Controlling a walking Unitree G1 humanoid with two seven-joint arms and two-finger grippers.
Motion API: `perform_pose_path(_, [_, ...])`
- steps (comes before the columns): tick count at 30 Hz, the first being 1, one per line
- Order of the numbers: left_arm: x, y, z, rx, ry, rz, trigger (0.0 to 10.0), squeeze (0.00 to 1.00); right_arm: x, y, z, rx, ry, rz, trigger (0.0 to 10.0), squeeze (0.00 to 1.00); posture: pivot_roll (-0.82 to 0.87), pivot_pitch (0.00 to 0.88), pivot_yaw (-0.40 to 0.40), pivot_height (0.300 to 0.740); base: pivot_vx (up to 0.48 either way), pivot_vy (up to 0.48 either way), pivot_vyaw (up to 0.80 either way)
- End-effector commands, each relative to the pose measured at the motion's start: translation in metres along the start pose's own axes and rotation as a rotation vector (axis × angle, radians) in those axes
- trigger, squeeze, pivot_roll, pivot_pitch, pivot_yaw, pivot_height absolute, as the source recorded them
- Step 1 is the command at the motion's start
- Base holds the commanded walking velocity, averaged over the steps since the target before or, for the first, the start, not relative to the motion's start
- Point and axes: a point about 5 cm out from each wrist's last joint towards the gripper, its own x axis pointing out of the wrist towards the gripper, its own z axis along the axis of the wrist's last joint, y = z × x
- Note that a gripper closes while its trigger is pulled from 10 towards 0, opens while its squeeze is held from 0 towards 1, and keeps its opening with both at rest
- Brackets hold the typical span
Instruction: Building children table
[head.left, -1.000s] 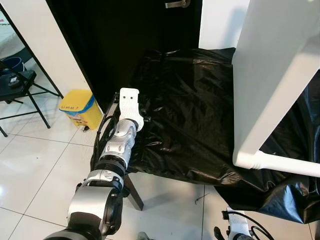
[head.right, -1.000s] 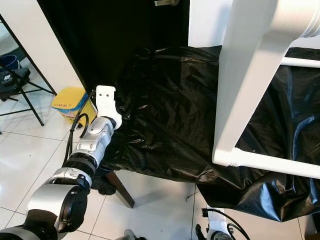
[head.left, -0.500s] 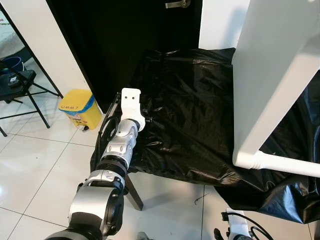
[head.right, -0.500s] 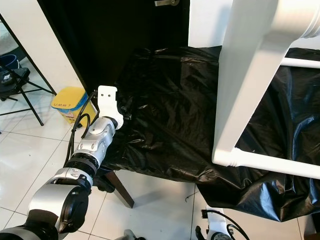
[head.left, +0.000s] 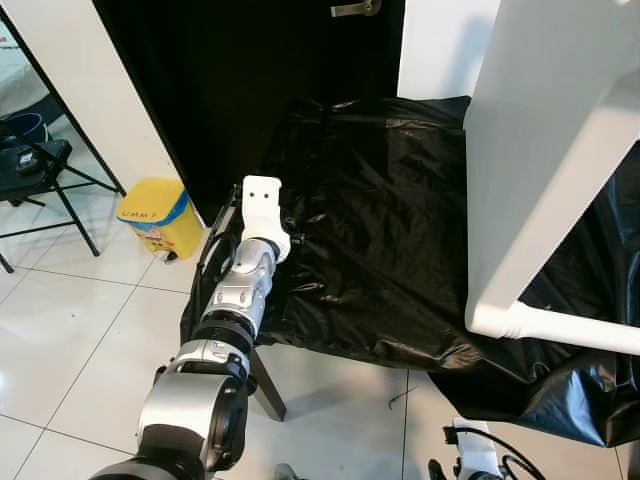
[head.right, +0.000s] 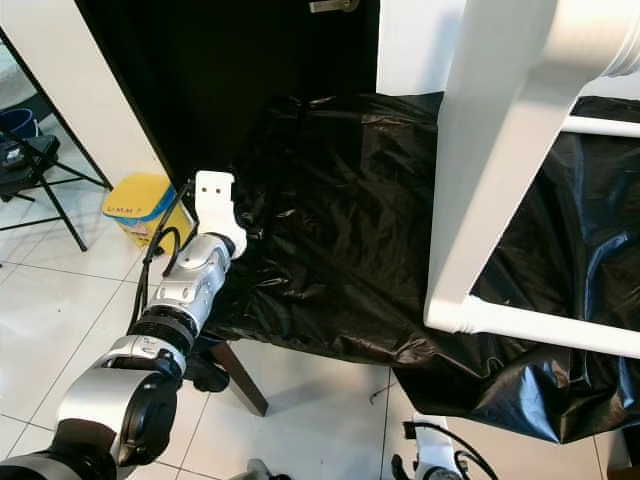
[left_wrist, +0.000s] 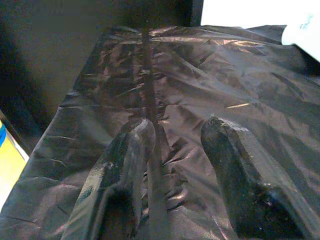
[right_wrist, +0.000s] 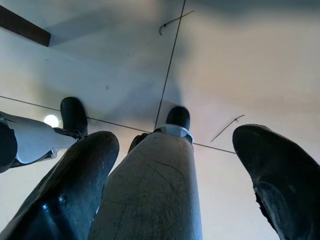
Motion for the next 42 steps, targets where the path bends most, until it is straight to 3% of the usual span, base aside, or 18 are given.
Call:
perform_pose_path(1, [-0.0003,0.0041,-0.0010,0.001,0.003,0.040,10.0,0.00,-0.0015,0.0029,-0.0093,0.002,0.036,0.011,10.0,0.00,-0.07,0.000,0.059,0.740,0.000,0.000,0.00])
perform_pose_path(42, [-0.0006,0.0054,-0.0001,0.006,-0.003,0.041,10.0,0.00,-0.0022,-0.0001,-0.0116,0.018,0.046,0.004,10.0,0.00,-0.07,0.000,0.060,0.740,0.000,0.000,0.00])
